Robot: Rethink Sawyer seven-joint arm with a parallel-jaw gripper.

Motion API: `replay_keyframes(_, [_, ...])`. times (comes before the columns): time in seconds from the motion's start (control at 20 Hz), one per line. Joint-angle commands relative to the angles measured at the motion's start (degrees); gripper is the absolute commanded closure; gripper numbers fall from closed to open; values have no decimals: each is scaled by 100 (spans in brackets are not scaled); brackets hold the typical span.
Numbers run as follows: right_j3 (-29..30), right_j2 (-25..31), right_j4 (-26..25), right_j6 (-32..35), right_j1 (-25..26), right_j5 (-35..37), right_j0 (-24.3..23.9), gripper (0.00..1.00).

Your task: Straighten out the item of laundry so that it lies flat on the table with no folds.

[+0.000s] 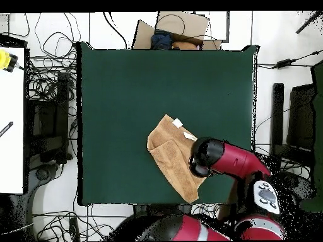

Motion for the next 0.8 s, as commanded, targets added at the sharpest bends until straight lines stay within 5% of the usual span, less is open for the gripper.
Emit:
replay_keyframes(0.05, [564,1095,-85,-389,205,-262,-327,0])
replay_keyframes(0.8, [1054,2415,-249,-744,344,-286,-1426,0])
